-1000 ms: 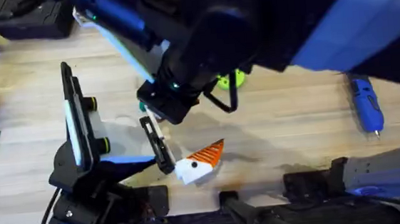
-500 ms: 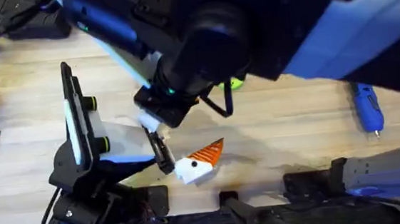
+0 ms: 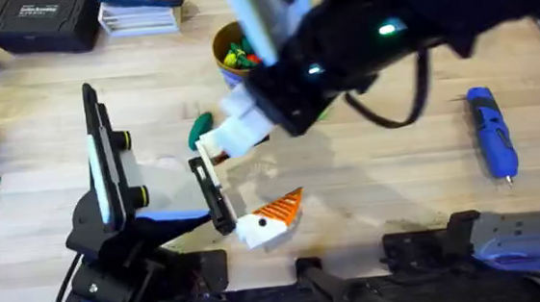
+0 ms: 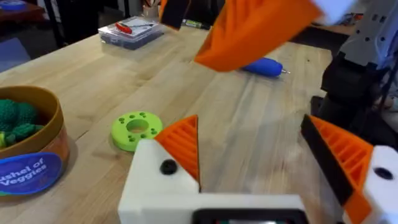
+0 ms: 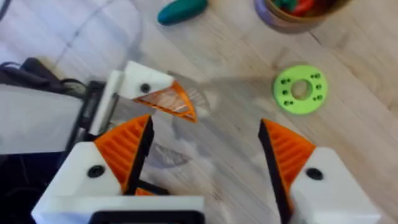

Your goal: Pick up the gripper from the table and insert it into the empty holder that is missing its gripper. Then pick up a screw, insert it into the mounting hole, and use the screwdriver to tighten it. Finally, clean up the table by picking up the vegetable and placing it into the bucket.

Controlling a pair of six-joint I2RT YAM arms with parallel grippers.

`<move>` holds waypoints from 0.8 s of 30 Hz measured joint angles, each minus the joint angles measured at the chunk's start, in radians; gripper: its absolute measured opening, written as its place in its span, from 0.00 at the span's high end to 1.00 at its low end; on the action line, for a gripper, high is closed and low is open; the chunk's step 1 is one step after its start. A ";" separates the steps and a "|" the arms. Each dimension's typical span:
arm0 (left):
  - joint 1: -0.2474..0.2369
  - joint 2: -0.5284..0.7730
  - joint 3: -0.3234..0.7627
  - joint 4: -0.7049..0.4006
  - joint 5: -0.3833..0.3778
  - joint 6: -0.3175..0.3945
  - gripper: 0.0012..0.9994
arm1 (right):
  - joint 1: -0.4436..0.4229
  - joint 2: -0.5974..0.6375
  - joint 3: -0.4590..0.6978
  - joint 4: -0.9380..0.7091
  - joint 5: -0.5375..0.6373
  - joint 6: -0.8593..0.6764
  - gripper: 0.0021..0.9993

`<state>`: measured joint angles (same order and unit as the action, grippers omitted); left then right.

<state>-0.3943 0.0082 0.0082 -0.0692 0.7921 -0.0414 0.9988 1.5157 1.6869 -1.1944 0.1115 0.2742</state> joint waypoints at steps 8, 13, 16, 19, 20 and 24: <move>0.000 0.000 0.000 0.000 0.001 0.000 0.01 | -0.129 -0.218 -0.297 0.075 -0.131 -0.005 0.01; 0.000 0.000 0.000 0.000 0.001 0.000 0.01 | -0.243 -0.426 -0.427 0.068 -0.287 -0.072 0.01; 0.000 0.000 0.000 0.000 0.000 0.001 0.01 | -0.295 -0.536 -0.471 0.020 -0.358 -0.118 0.01; 0.000 0.000 0.000 0.000 0.000 0.001 0.02 | -0.316 -0.611 -0.500 -0.038 -0.400 -0.175 0.01; 0.000 0.000 0.000 0.000 0.000 0.001 0.03 | -0.317 -0.626 -0.504 -0.048 -0.413 -0.196 0.01; 0.000 0.000 0.000 0.000 0.000 0.001 0.10 | -0.317 -0.659 -0.505 -0.063 -0.458 -0.274 0.01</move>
<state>-0.3943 0.0082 0.0082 -0.0692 0.7925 -0.0402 0.6823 0.8563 1.1820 -1.2579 -0.3461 0.0004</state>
